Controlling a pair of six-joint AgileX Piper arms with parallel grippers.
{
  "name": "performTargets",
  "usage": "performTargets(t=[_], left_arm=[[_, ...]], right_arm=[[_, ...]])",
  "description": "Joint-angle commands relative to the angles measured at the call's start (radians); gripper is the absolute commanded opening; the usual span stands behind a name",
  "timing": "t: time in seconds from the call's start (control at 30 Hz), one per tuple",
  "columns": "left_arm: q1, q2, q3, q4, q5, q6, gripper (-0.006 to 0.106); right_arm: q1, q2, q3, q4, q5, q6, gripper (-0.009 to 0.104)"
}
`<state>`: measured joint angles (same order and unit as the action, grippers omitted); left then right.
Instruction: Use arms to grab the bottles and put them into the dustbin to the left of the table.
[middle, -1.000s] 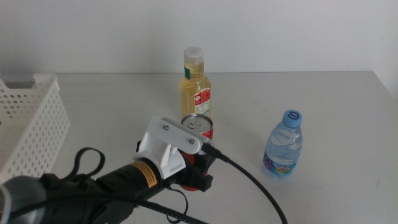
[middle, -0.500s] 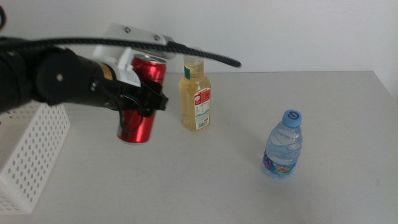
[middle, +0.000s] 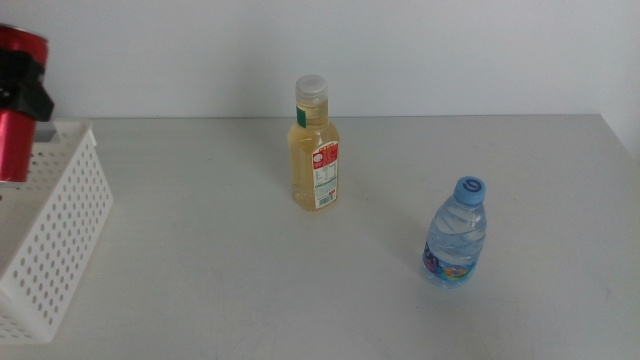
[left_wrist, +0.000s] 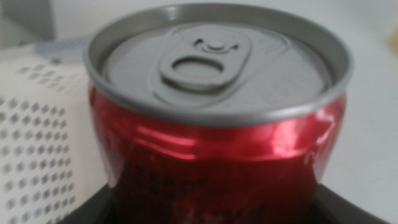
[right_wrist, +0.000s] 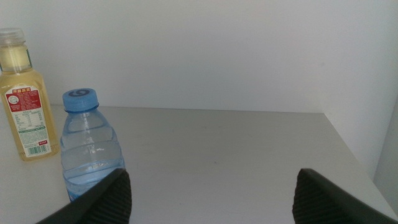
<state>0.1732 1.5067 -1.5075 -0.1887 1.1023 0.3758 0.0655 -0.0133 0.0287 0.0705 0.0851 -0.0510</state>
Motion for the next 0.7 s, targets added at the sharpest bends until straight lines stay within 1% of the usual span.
performTargets(t=[0.0, 0.2, 0.37, 0.57, 0.67], left_arm=[[0.048, -0.021, -0.063, -0.038, -0.011, 0.026, -0.001], [0.122, 0.054, -0.073, -0.027, -0.012, 0.053, -0.001], [0.149, 0.145, -0.073, 0.025, -0.019, 0.052, -0.001], [0.15, 0.251, -0.073, 0.074, -0.021, 0.04, -0.001], [0.15, 0.298, -0.073, 0.113, -0.021, 0.037, -0.001]], right_arm=[[-0.006, -0.021, -0.009, -0.005, -0.076, -0.009, 0.066], [-0.006, -0.021, -0.009, -0.005, -0.076, -0.009, 0.066], [-0.006, -0.021, -0.009, -0.005, -0.076, -0.009, 0.066], [-0.006, -0.021, -0.009, -0.005, -0.076, -0.009, 0.066], [-0.006, -0.021, -0.009, -0.005, -0.076, -0.009, 0.066]])
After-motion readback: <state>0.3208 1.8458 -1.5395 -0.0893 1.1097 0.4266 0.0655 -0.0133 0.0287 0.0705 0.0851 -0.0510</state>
